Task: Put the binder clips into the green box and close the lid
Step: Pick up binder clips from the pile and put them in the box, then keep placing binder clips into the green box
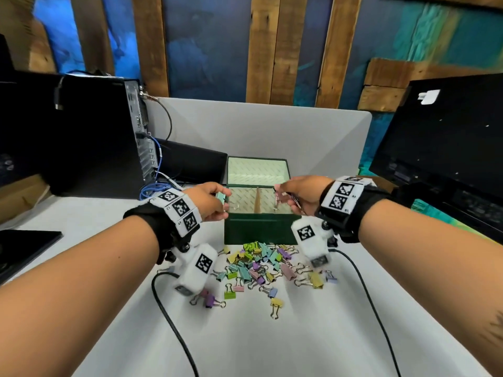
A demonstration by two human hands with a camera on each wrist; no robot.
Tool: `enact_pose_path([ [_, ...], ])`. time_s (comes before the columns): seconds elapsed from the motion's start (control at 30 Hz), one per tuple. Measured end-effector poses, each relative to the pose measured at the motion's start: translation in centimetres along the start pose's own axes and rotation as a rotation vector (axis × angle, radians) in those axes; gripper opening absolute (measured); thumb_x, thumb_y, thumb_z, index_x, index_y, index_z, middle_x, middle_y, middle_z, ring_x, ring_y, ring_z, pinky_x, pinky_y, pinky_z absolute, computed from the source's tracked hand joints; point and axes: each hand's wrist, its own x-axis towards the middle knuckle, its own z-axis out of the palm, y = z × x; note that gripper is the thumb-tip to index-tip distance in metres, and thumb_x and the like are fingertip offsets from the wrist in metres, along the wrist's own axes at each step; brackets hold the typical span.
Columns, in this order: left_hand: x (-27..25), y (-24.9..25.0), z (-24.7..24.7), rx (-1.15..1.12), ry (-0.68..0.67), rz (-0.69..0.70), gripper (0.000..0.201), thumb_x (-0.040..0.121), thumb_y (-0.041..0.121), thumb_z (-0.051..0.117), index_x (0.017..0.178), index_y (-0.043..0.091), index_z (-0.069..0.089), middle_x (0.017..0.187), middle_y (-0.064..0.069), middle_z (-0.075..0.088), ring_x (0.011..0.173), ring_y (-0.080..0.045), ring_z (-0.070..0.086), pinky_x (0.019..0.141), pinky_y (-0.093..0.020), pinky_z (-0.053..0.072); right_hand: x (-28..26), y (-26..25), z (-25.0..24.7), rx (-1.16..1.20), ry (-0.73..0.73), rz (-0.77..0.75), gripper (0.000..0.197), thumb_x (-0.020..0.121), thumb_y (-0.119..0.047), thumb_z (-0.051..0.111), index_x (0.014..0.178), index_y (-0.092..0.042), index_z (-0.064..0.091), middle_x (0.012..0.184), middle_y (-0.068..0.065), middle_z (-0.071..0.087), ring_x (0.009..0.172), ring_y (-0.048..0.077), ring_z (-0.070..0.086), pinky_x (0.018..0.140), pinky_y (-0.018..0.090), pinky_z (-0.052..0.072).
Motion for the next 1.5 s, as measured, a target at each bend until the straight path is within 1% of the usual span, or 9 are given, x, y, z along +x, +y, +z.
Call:
enact_pose_path([
  [0.4, 5.5, 0.2, 0.4, -0.007, 0.006, -0.007, 0.048, 0.084, -0.016, 0.052, 0.119, 0.016, 0.052, 0.092, -0.010, 0.056, 0.072, -0.017, 0.060, 0.048, -0.021, 0.057, 6.7, -2.4, 4.4, -0.140, 0.103, -0.017, 0.027, 0.077, -0.030, 0.075, 0.082, -0.008, 0.060, 0.063, 0.004, 0.067, 0.047, 0.013, 0.058, 0.051, 0.020, 0.050],
  [0.5, 6.4, -0.5, 0.7, 0.130, 0.056, 0.029, 0.048, 0.073, -0.003, 0.061, 0.109, 0.027, 0.053, 0.107, -0.008, 0.063, 0.094, -0.026, 0.068, 0.082, -0.040, 0.059, 8.3, -2.2, 4.4, -0.172, 0.028, -0.086, 0.033, 0.067, -0.032, 0.078, 0.090, -0.013, 0.064, 0.096, 0.007, 0.068, 0.088, 0.020, 0.067, 0.085, 0.032, 0.057],
  [0.57, 6.5, -0.8, 0.9, 0.114, 0.027, 0.051, 0.044, 0.073, -0.001, 0.057, 0.104, 0.030, 0.054, 0.112, -0.013, 0.064, 0.099, -0.031, 0.068, 0.089, -0.045, 0.055, 8.9, -2.0, 4.6, -0.106, -0.007, -0.147, 0.012, 0.075, -0.014, 0.072, 0.078, -0.018, 0.061, 0.090, 0.003, 0.061, 0.093, 0.021, 0.059, 0.099, 0.039, 0.050],
  [0.63, 5.8, -0.8, 0.9, 0.121, 0.012, 0.090, 0.042, 0.080, -0.007, 0.050, 0.092, 0.034, 0.053, 0.114, -0.015, 0.060, 0.096, -0.031, 0.067, 0.091, -0.044, 0.055, 7.6, -2.1, 4.6, -0.079, 0.010, -0.200, 0.022, 0.082, 0.000, 0.063, 0.073, -0.020, 0.057, 0.081, 0.001, 0.058, 0.092, 0.021, 0.056, 0.103, 0.042, 0.047],
  [0.9, 1.0, -0.9, 2.0, 0.371, -0.176, 0.192, 0.035, 0.087, -0.004, 0.048, 0.083, 0.030, 0.057, 0.088, -0.003, 0.061, 0.077, -0.017, 0.060, 0.075, -0.030, 0.052, 0.5, 1.9, -0.6, -0.330, 0.052, -0.253, 0.020, 0.086, -0.001, 0.057, 0.083, -0.020, 0.060, 0.091, 0.003, 0.062, 0.094, 0.019, 0.060, 0.093, 0.036, 0.052],
  [1.0, -1.2, -0.7, 3.6, 0.616, -0.255, 0.223, 0.031, 0.083, 0.008, 0.056, 0.085, 0.039, 0.058, 0.098, 0.002, 0.066, 0.089, -0.016, 0.064, 0.089, -0.034, 0.055, -2.5, 4.1, -1.8, -0.669, -0.029, -0.202, 0.016, 0.087, -0.007, 0.057, 0.094, -0.021, 0.061, 0.094, -0.002, 0.062, 0.091, 0.016, 0.059, 0.090, 0.033, 0.051],
  [1.17, -3.9, -0.5, 7.2, 0.994, -0.318, 0.267, 0.033, 0.084, 0.025, 0.062, 0.116, 0.034, 0.059, 0.110, 0.008, 0.063, 0.097, -0.013, 0.061, 0.085, -0.025, 0.048, -5.0, 8.5, -2.3, -1.089, -0.168, -0.085, 0.033, 0.079, -0.027, 0.070, 0.109, -0.034, 0.059, 0.123, -0.009, 0.055, 0.106, 0.012, 0.053, 0.096, 0.028, 0.039],
  [1.3, -4.4, -0.3, 9.8, 1.109, -0.358, 0.293, 0.040, 0.083, 0.029, 0.064, 0.122, 0.027, 0.057, 0.120, 0.003, 0.060, 0.090, -0.015, 0.053, 0.070, -0.022, 0.042, -5.2, 10.2, -1.6, -1.187, -0.208, -0.114, 0.035, 0.065, -0.035, 0.078, 0.090, -0.047, 0.057, 0.099, -0.013, 0.052, 0.100, 0.017, 0.053, 0.094, 0.032, 0.045],
  [1.5, -4.2, -0.1, 12.8, 1.224, -0.395, 0.244, 0.040, 0.084, 0.028, 0.066, 0.122, 0.019, 0.058, 0.130, -0.001, 0.057, 0.097, -0.017, 0.052, 0.073, -0.021, 0.039, -5.2, 10.9, -1.3, -1.205, -0.147, -0.105, 0.052, 0.073, -0.032, 0.073, 0.121, -0.032, 0.052, 0.124, -0.001, 0.058, 0.110, 0.022, 0.057, 0.095, 0.032, 0.047],
])
